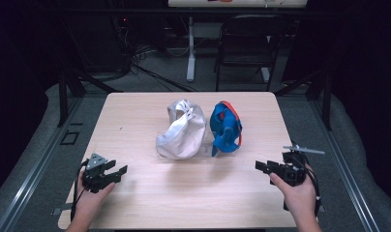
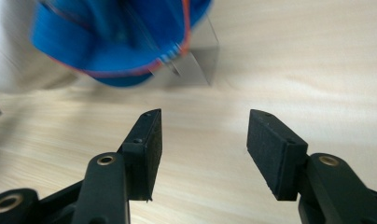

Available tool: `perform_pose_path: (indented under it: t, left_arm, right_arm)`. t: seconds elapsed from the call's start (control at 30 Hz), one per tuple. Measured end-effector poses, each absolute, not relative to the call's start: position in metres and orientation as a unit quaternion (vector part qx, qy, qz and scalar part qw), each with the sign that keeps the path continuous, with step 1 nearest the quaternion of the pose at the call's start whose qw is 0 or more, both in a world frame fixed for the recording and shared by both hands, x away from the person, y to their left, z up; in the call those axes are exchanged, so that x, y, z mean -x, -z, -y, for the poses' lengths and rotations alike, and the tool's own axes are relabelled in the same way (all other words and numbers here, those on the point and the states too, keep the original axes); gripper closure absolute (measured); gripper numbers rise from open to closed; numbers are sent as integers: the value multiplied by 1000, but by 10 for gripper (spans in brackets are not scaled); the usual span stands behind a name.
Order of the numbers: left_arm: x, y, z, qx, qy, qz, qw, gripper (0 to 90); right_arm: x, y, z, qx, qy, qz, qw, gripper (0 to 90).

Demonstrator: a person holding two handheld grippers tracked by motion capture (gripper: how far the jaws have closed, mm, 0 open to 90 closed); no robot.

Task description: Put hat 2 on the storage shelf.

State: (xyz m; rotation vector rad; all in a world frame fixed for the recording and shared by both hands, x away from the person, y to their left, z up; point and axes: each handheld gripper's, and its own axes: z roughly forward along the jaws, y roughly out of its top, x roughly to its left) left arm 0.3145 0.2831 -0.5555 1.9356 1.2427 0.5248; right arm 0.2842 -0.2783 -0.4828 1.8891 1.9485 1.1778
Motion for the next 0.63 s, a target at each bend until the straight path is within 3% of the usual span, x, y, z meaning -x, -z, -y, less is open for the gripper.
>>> perform_pose_path:
  t: [0.23, 0.63]
  left_arm:
    - [-314, 558, -277, -767, -196, -476, 384, 443]
    - [-315, 561, -274, -766, -198, -462, 401, 428]
  right_arm:
    - [-264, 520, 274, -619, -407, -657, 141, 439]
    - [-271, 564, 268, -588, -352, -694, 223, 366]
